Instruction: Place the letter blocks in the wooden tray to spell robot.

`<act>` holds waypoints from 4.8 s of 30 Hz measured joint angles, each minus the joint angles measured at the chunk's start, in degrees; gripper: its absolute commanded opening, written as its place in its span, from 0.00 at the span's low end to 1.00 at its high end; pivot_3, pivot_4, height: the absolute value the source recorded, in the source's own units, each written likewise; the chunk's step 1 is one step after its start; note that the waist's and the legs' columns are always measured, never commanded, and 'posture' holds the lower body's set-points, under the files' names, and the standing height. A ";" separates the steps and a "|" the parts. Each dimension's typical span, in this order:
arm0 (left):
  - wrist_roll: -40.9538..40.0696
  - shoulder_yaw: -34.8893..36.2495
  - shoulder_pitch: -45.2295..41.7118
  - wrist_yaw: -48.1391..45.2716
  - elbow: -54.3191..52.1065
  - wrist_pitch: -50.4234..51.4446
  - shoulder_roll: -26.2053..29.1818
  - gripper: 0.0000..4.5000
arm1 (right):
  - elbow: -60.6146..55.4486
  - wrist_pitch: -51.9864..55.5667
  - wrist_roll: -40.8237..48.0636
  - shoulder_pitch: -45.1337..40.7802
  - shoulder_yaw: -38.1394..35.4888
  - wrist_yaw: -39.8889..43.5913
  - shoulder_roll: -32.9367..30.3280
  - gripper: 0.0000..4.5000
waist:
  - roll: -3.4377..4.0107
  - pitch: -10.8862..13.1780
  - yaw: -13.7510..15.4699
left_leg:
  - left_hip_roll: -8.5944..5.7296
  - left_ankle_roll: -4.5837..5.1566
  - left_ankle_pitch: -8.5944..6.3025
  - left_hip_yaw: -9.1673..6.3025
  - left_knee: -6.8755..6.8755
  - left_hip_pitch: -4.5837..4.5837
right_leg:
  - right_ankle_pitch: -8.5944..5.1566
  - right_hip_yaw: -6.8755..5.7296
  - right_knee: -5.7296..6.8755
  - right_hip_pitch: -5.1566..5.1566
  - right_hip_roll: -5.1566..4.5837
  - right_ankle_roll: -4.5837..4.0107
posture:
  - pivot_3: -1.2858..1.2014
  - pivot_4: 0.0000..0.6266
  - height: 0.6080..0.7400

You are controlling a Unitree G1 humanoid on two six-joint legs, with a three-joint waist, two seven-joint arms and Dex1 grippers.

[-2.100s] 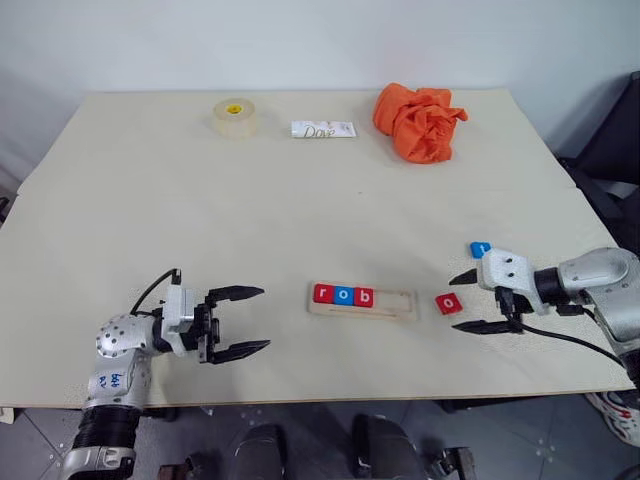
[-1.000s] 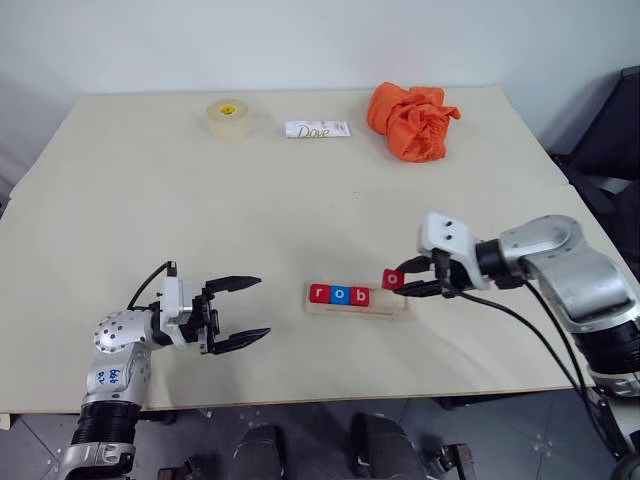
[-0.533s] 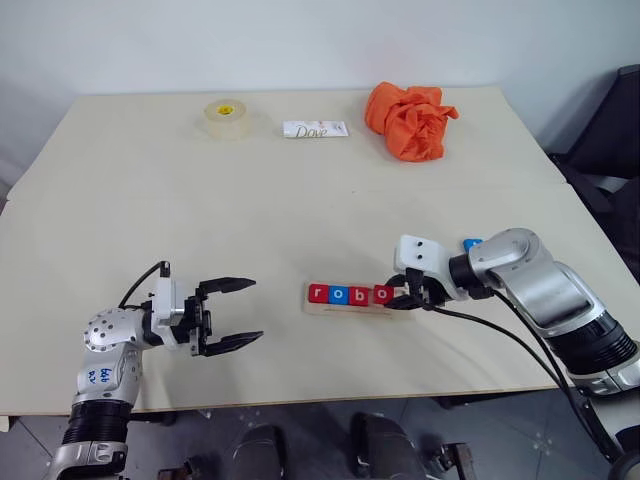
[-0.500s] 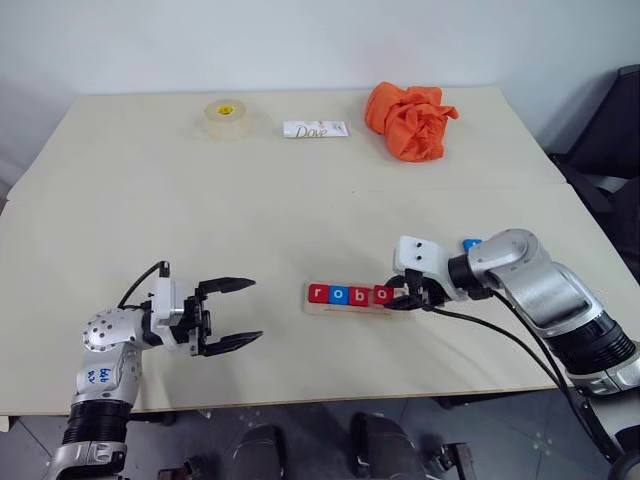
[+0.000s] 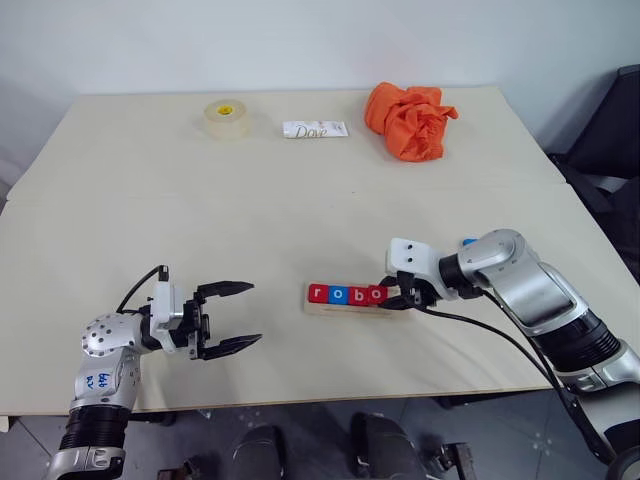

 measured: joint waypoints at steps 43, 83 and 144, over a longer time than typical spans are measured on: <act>0.00 -0.03 2.47 3.27 -2.51 -0.59 -0.80 1.00 | 8.96 -5.20 1.34 -2.50 -4.40 -2.25 3.81 0.01 | 0.00 0.00 -0.02 | 0.00 0.00 0.00 0.03 -0.02 0.00 | 0.00 0.01 0.00 -0.03 0.00 0.00 | 0.52 0.24 1.00; 0.19 -1.05 -4.74 0.32 6.39 -1.99 -1.31 1.00 | -5.88 4.33 10.35 27.00 -40.12 -20.48 -1.84 0.99 | 0.00 0.00 1.50 | -0.02 0.01 -0.02 0.00 -0.04 0.01 | 0.00 0.00 -0.09 0.03 0.02 0.01 | 0.52 0.24 1.00; 0.72 -3.16 -13.14 -7.30 14.31 -1.53 -1.99 1.00 | -31.06 16.63 16.47 38.90 -41.67 -60.47 25.94 0.32 | 0.01 -0.01 0.12 | -0.04 0.05 0.03 -0.10 -0.14 -0.01 | -0.01 0.01 -0.06 0.04 0.04 0.00 | 0.52 0.24 1.00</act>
